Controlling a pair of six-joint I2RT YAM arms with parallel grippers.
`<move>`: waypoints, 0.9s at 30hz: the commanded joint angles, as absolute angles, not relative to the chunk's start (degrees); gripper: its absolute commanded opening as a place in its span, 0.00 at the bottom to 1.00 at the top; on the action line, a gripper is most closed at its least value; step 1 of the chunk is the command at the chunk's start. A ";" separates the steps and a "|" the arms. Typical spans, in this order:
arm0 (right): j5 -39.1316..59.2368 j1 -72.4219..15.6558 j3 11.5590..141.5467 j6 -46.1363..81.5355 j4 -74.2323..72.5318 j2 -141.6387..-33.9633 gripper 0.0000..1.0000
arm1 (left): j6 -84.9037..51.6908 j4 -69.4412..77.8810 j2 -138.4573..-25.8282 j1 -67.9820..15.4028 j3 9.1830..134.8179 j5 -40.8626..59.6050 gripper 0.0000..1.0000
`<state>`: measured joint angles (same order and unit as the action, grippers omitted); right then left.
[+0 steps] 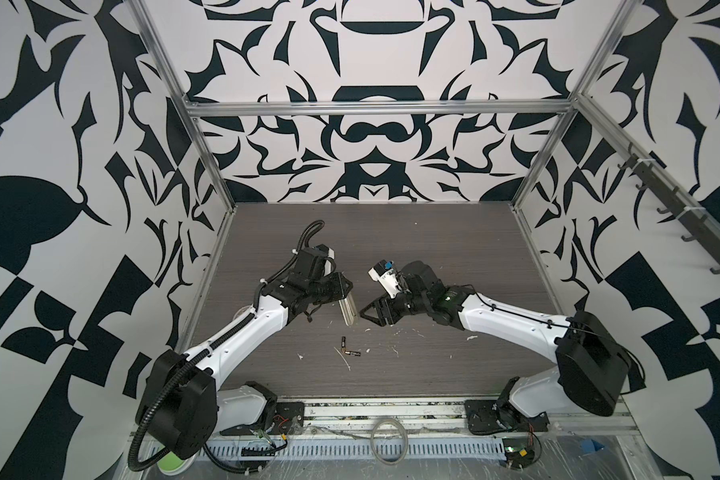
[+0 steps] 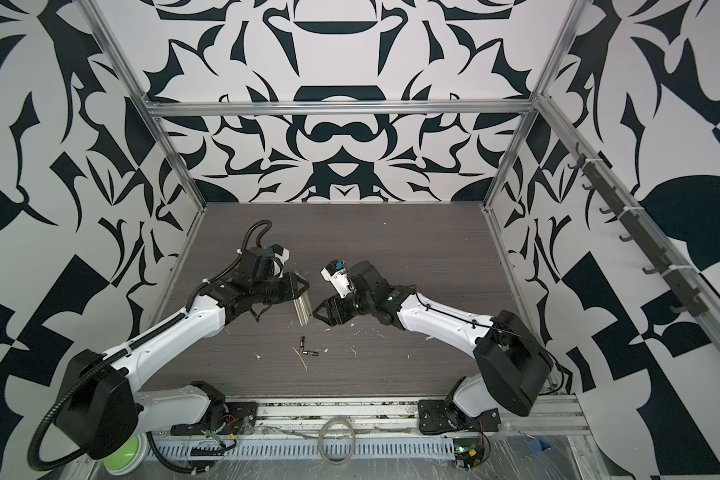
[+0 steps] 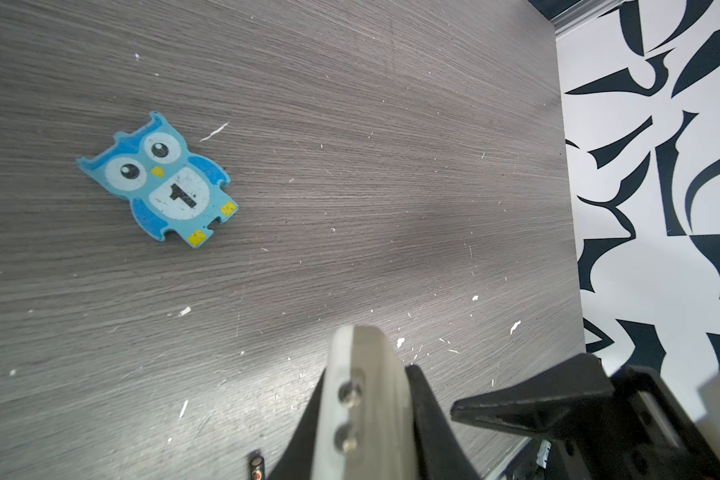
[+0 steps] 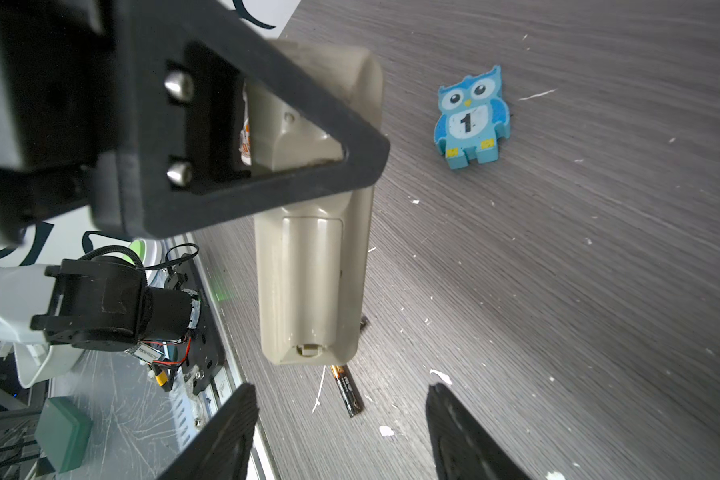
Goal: Load the batteries into the remote control
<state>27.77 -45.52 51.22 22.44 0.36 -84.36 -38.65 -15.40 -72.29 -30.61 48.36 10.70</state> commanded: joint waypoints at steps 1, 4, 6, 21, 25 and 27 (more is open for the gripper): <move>29.70 -46.04 54.12 22.93 -2.89 -84.20 0.69 | -38.80 -15.29 -72.60 -31.09 50.36 10.16 0.00; 30.05 -46.21 54.49 23.19 -3.41 -85.39 0.68 | -38.85 -15.25 -74.61 -31.29 50.54 10.02 0.00; 30.40 -46.32 54.40 23.52 -4.28 -86.01 0.68 | -38.85 -15.28 -74.57 -31.38 50.54 10.07 0.00; 30.32 -47.41 55.02 23.93 -6.20 -89.52 0.65 | -38.94 -15.21 -74.39 -31.90 50.10 9.86 0.00; 30.65 -47.50 55.19 23.73 -6.22 -90.05 0.63 | -38.94 -15.20 -74.31 -31.86 49.89 10.27 0.00; 30.85 -47.68 55.35 23.72 -6.30 -90.40 0.61 | -38.69 -15.41 -74.37 -31.90 50.01 10.42 0.00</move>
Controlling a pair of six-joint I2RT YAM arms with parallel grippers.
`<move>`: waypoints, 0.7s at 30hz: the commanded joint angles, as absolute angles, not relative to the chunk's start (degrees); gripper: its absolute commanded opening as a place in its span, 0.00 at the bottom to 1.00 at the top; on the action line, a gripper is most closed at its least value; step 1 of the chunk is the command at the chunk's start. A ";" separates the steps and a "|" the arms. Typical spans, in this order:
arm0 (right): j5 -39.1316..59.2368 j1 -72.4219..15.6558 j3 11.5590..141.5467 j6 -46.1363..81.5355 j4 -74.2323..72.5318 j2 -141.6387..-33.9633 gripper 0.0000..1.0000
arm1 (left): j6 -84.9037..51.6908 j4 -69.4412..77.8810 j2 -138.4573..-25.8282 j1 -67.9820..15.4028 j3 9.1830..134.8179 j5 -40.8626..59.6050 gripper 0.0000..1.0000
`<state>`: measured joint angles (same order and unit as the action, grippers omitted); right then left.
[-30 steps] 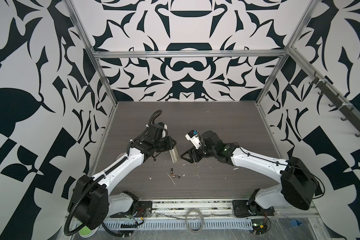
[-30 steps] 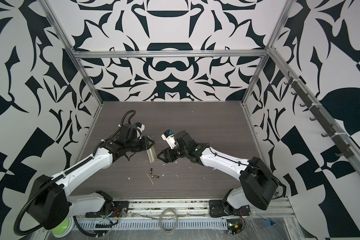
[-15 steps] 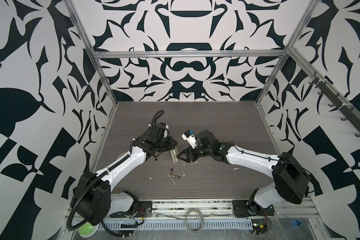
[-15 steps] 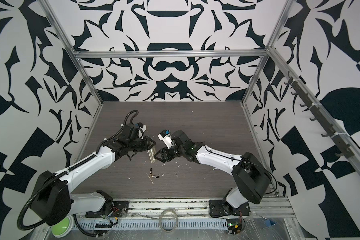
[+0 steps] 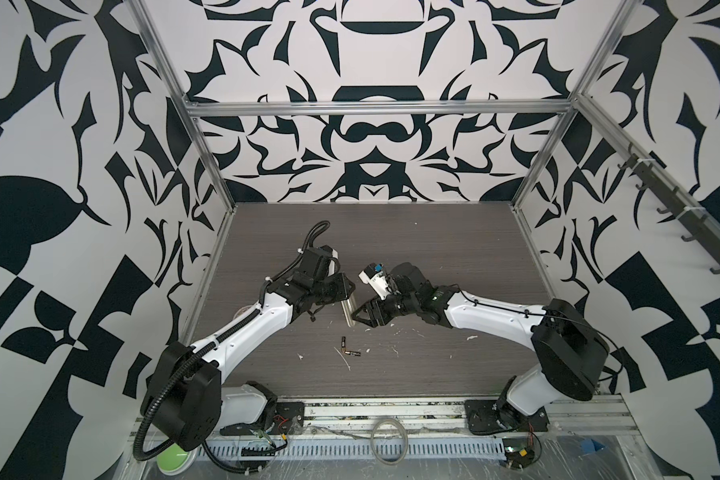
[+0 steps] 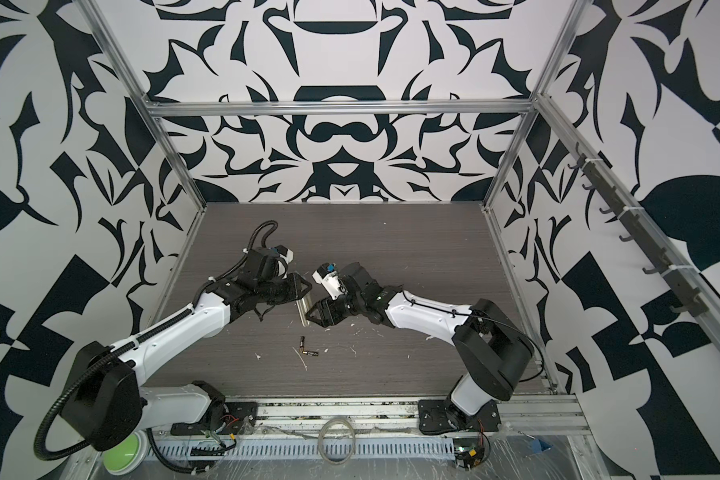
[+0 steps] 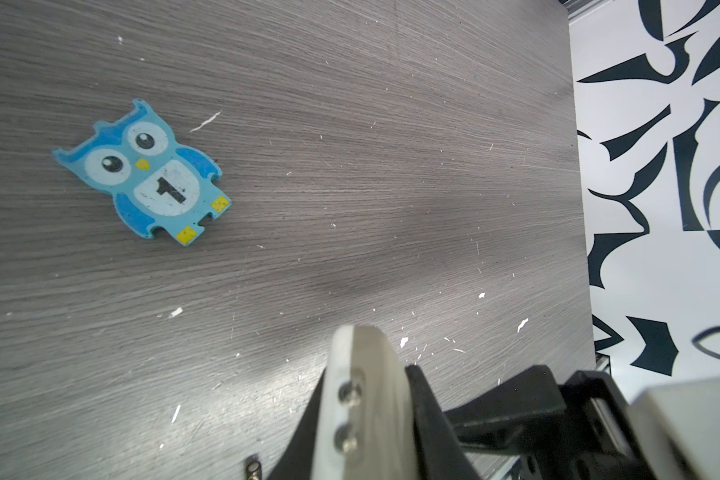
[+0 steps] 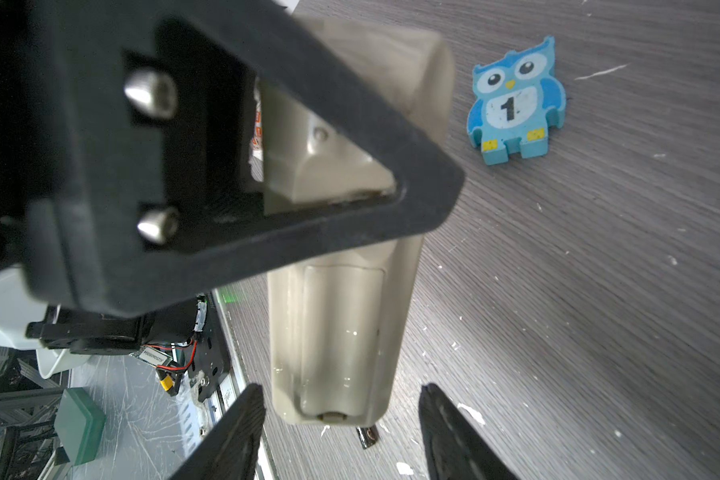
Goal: Load the batteries into the remote control
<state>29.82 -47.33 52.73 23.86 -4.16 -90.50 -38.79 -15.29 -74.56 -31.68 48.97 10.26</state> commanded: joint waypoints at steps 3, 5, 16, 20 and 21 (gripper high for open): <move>30.94 -48.02 55.41 23.69 -6.31 -90.87 0.58 | -38.58 -15.55 -74.04 -31.90 49.92 10.72 0.00; 31.02 -48.12 55.46 23.71 -6.47 -91.05 0.56 | -38.64 -15.46 -74.02 -31.90 49.92 10.81 0.00; 31.37 -48.25 55.46 23.86 -6.78 -91.37 0.50 | -38.85 -14.63 -74.09 -31.90 49.67 11.21 0.00; 31.50 -48.33 55.55 23.88 -6.92 -91.49 0.46 | -38.85 -14.59 -74.06 -31.90 49.66 11.23 0.00; 31.51 -48.30 55.55 23.84 -6.93 -91.50 0.44 | -38.92 -14.59 -74.00 -31.93 49.66 11.27 0.00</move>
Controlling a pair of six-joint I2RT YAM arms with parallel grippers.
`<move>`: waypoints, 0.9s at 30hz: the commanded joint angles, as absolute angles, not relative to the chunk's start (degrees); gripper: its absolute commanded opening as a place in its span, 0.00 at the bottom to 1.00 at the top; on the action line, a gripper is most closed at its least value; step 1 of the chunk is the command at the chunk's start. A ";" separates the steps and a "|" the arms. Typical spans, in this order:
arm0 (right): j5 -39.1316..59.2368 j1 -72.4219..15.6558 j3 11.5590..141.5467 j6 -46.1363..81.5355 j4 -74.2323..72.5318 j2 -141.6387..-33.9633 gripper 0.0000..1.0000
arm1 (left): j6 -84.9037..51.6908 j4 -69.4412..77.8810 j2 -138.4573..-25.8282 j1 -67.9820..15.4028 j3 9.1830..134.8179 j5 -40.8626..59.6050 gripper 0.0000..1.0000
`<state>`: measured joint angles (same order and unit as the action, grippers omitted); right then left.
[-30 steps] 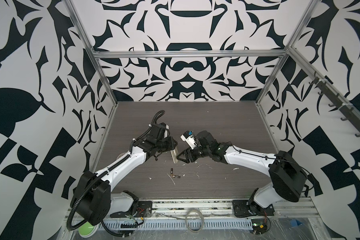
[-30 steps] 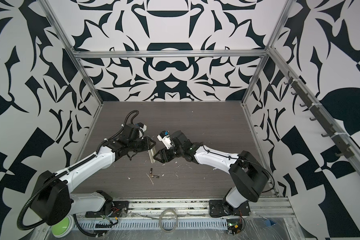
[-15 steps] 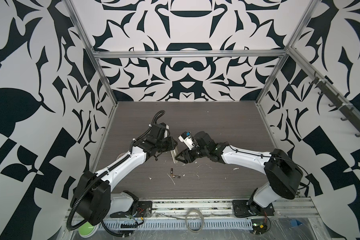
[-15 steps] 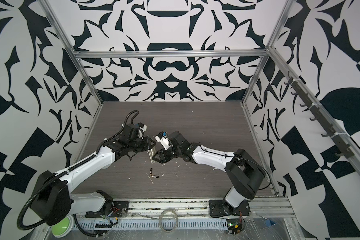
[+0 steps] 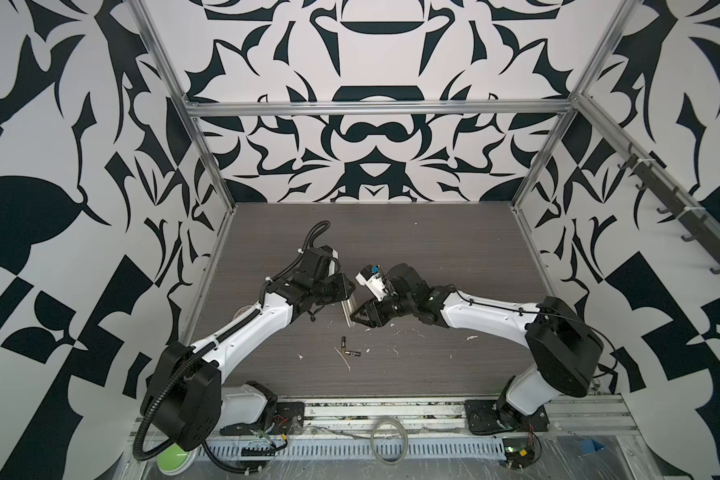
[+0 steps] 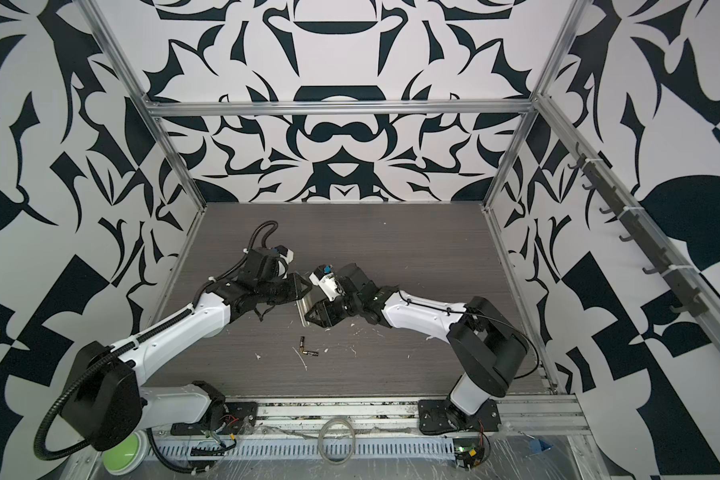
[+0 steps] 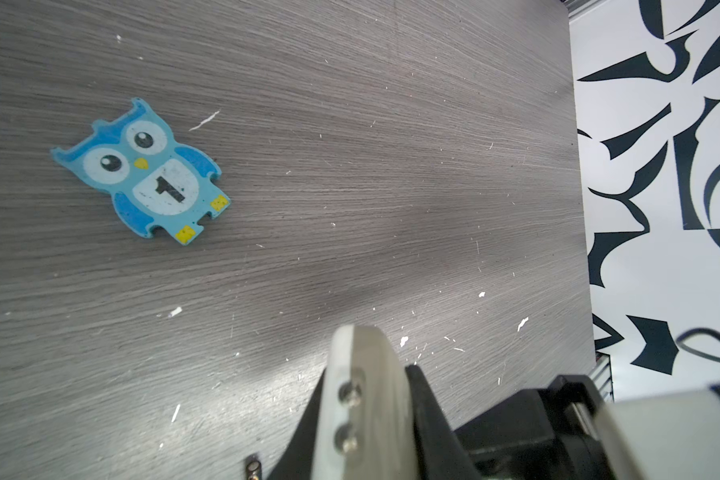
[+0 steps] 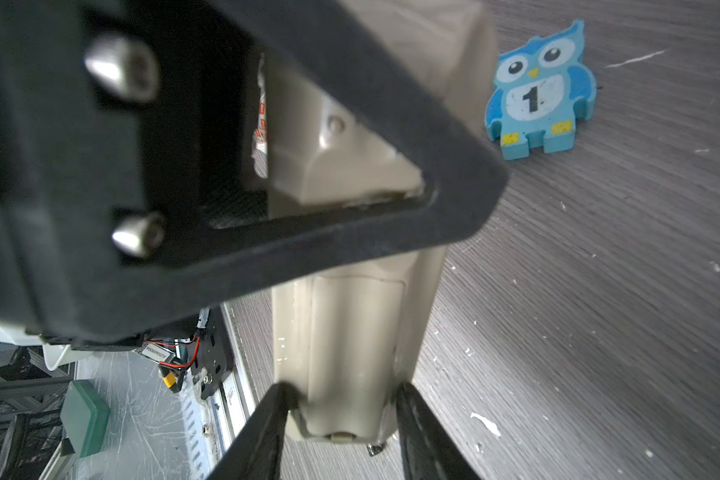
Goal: Load the batteries into the remote control
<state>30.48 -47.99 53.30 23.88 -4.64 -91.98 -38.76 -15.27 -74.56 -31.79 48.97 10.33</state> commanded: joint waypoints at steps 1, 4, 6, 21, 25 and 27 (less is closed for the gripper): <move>31.55 -48.34 55.52 23.90 -6.93 -91.60 0.43 | -38.87 -14.58 -74.00 -31.90 49.68 11.27 0.00; 31.64 -48.29 55.55 23.94 -7.13 -91.60 0.39 | -38.85 -14.59 -73.94 -31.90 49.70 11.30 0.00; 31.62 -48.27 55.48 23.96 -7.13 -91.60 0.36 | -38.92 -14.47 -74.00 -31.90 49.66 11.39 0.00; 32.23 -48.33 55.37 24.28 -7.93 -91.67 0.28 | -38.83 -14.17 -73.77 -31.90 49.48 11.31 0.00; 32.69 -48.27 55.29 24.49 -8.43 -91.52 0.26 | -38.85 -14.15 -73.72 -31.88 49.39 11.05 0.00; 32.85 -48.32 55.20 24.38 -8.50 -91.44 0.25 | -38.76 -14.17 -73.76 -31.90 49.44 11.12 0.00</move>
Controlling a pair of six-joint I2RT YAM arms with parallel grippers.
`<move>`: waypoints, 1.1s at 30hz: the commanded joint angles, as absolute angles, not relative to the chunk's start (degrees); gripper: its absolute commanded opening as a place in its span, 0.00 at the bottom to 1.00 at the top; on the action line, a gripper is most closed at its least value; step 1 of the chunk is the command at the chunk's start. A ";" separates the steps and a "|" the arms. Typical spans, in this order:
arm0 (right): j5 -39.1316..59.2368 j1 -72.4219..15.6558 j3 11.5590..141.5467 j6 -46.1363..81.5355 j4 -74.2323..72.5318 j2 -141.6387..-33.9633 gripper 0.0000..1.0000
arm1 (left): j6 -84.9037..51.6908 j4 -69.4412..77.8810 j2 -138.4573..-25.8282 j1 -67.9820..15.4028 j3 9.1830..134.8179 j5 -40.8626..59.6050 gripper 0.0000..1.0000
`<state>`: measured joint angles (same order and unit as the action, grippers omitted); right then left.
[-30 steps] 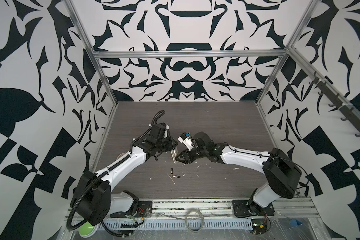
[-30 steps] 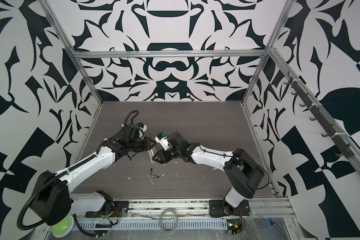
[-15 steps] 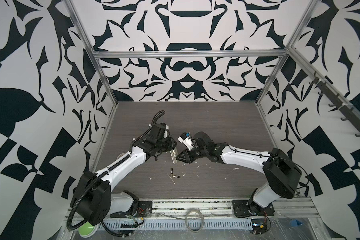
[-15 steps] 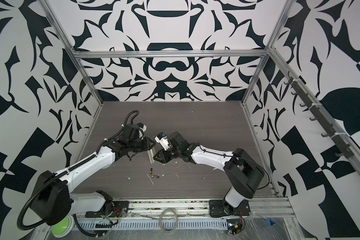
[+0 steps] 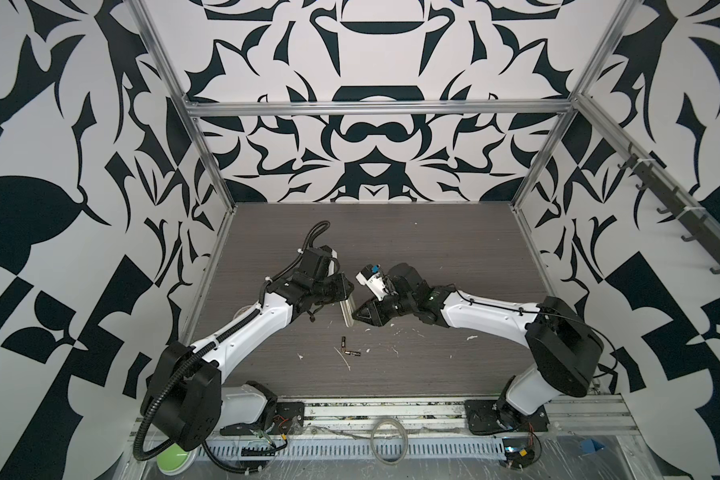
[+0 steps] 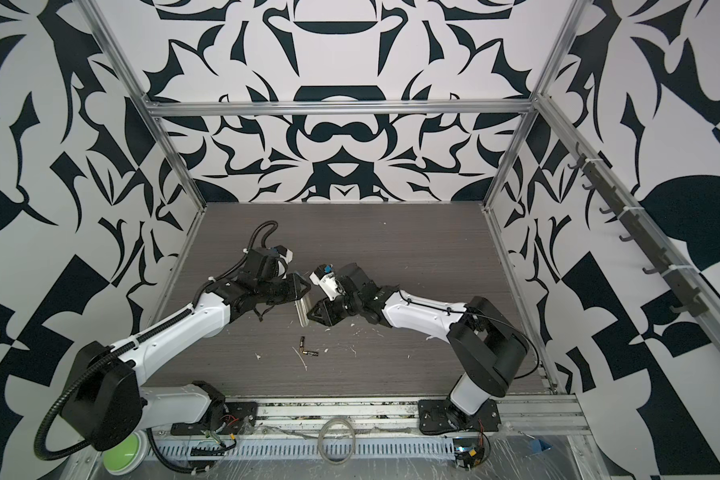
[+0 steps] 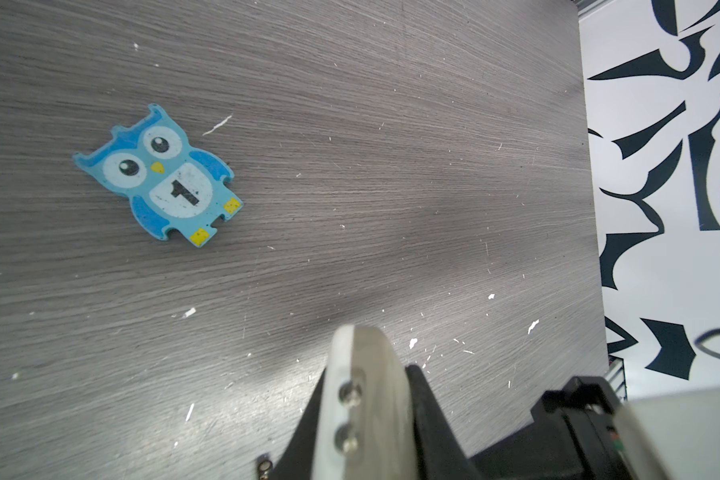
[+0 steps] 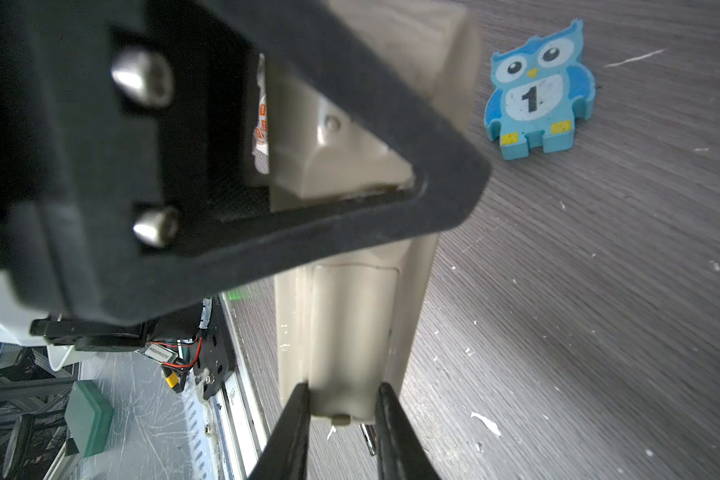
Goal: Load the batteries into the remote control
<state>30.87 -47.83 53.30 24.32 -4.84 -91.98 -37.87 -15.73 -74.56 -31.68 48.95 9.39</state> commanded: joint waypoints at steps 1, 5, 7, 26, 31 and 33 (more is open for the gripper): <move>32.91 -48.34 55.15 24.32 -8.48 -91.33 0.24 | -38.76 -14.13 -73.81 -31.90 49.40 11.07 0.00; 33.05 -48.33 54.49 24.04 -9.40 -90.71 0.22 | -38.67 -14.32 -73.81 -31.90 49.21 11.08 0.00; 33.05 -48.34 54.40 23.86 -9.30 -90.63 0.22 | -38.64 -14.24 -73.73 -31.90 49.05 10.83 0.00; 32.78 -48.33 54.75 22.40 -7.42 -90.63 0.18 | -38.23 -13.97 -74.62 -30.42 49.57 9.62 0.00; 32.52 -48.30 54.76 22.06 -7.05 -90.63 0.18 | -38.58 -13.80 -74.47 -29.88 49.45 9.34 0.00; 32.45 -48.34 54.67 22.14 -7.00 -90.62 0.18 | -38.84 -13.75 -74.42 -29.72 49.48 9.19 0.00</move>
<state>30.59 -47.81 53.30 23.64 -5.34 -91.98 -38.11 -15.66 -74.56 -30.33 48.95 9.32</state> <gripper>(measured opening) 0.254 0.254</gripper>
